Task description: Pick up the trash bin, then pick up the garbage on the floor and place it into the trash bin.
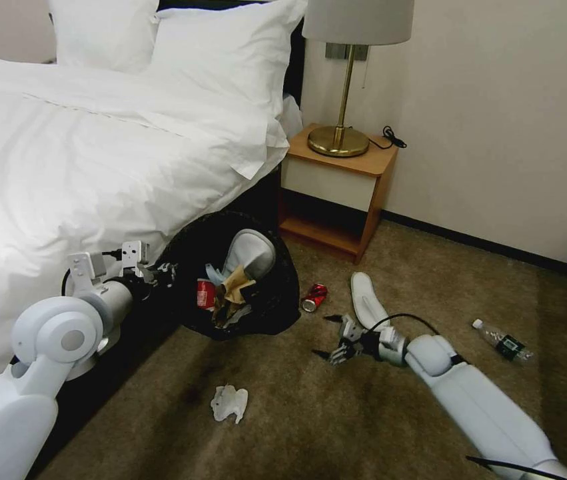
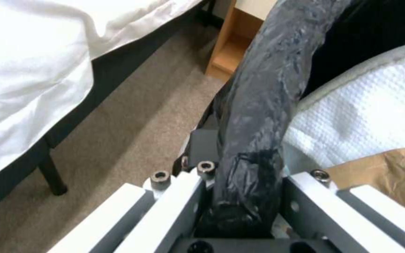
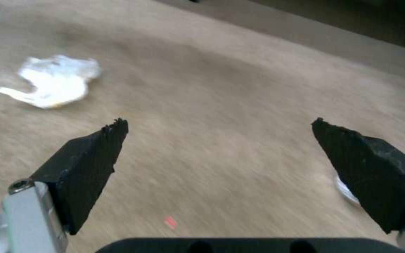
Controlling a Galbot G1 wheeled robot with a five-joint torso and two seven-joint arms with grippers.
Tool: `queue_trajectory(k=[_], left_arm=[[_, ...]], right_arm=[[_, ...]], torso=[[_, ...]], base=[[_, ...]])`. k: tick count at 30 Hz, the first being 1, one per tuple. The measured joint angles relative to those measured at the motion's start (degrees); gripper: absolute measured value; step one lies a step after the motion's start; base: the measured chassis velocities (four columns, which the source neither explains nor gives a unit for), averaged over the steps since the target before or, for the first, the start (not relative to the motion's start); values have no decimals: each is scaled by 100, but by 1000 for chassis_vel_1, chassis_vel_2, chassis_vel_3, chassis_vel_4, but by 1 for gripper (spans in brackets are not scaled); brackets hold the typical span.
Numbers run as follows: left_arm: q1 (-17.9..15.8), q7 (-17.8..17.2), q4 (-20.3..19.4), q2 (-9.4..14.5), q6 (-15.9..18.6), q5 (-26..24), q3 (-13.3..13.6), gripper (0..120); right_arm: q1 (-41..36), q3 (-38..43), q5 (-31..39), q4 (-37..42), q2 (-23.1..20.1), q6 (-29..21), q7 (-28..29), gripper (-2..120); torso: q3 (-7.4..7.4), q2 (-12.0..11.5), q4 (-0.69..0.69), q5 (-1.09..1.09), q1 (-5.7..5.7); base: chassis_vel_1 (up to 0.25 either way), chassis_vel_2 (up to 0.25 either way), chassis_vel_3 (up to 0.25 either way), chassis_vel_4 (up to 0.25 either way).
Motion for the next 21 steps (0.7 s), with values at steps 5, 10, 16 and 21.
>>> queue_trajectory(k=[5,10,16,21], left_arm=[[-58,1,-19,12,0,-20,28,2],[-52,35,-59,18,0,-15,27,2],[8,60,-95,-25,0,39,23,2],[51,92,-151,-37,0,90,20,2]], right_arm=[[123,-202,-112,-337,442,151,-131,100],[191,-359,-136,-523,665,164,-215,100],[247,-445,-217,-714,877,159,-425,100],[294,-525,-236,-888,1067,144,-468,100]], torso=[[0,0,1,0,0],[0,0,1,0,0],[0,0,0,-1,0],[0,0,1,-1,0]], base=[[0,0,0,0],[0,0,0,0],[0,0,0,0],[0,0,0,0]])
